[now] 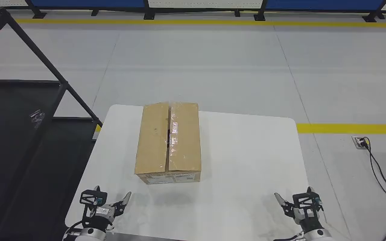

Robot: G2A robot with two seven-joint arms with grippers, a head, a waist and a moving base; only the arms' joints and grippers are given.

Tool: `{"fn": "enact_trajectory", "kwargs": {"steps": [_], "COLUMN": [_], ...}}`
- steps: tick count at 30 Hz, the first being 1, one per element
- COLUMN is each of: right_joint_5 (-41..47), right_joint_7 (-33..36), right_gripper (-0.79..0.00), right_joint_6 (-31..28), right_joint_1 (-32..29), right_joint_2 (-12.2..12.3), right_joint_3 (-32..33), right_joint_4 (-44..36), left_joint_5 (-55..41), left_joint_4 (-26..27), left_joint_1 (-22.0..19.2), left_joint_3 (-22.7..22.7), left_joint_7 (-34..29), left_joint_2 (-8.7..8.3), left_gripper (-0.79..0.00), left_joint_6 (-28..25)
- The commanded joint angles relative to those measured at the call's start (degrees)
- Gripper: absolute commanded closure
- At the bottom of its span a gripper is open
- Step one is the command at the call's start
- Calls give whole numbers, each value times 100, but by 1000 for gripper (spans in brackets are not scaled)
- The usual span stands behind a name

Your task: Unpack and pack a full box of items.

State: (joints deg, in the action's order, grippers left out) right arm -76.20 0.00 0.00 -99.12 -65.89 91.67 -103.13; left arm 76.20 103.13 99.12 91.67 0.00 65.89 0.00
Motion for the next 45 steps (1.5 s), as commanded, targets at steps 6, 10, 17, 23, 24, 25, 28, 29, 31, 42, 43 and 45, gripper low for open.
{"fn": "enact_trajectory", "kwargs": {"steps": [6, 10, 17, 23, 24, 25, 28, 29, 31, 42, 43, 45], "right_joint_5": [0, 0, 0, 0, 0, 33, 308, 376, 491, 197, 174, 99], "right_joint_7": [0, 0, 0, 0, 0, -16, -142, -129, -95, -93, -36, 50], "right_gripper": [-785, -784, -784, -785, -785, -785, -785, -785, -785, -785, -785, -785], "right_joint_6": [0, 0, 0, 0, 0, -20, -118, -106, -87, 480, 584, 727], "right_joint_1": [0, 0, 0, 0, 0, 9, 38, 47, 107, 609, 717, 880], "right_joint_2": [0, 0, 0, 0, 0, -3, -25, -32, -50, -175, -199, -234], "right_joint_3": [0, 0, 0, 0, 0, -12, -54, -64, -136, -866, -1024, -1241], "right_joint_4": [0, 0, 0, 0, 0, -31, -230, -260, -354, -908, -925, -919], "left_joint_5": [0, 0, 0, 0, 0, 0, -336, -476, -625, -1710, -1819, -2099], "left_joint_4": [0, 0, 0, 0, 0, 0, -55, -101, -223, -377, -377, -363], "left_joint_1": [0, 0, 0, 0, 0, 0, -93, -142, -304, -934, -989, -1069], "left_joint_3": [0, 0, 0, 0, 0, 0, -37, -24, 15, 311, 347, 410], "left_joint_7": [0, 0, 0, 0, 0, 0, -15, -35, 39, 721, 763, 719], "left_joint_2": [0, 0, 0, 0, 0, 0, 17, 22, 30, 107, 115, 129], "left_gripper": [-785, -785, -784, -785, -785, -785, -785, -785, -785, -785, -785, -785], "left_joint_6": [0, 0, 0, 0, 0, 0, -164, -209, -238, -138, -98, -41]}}
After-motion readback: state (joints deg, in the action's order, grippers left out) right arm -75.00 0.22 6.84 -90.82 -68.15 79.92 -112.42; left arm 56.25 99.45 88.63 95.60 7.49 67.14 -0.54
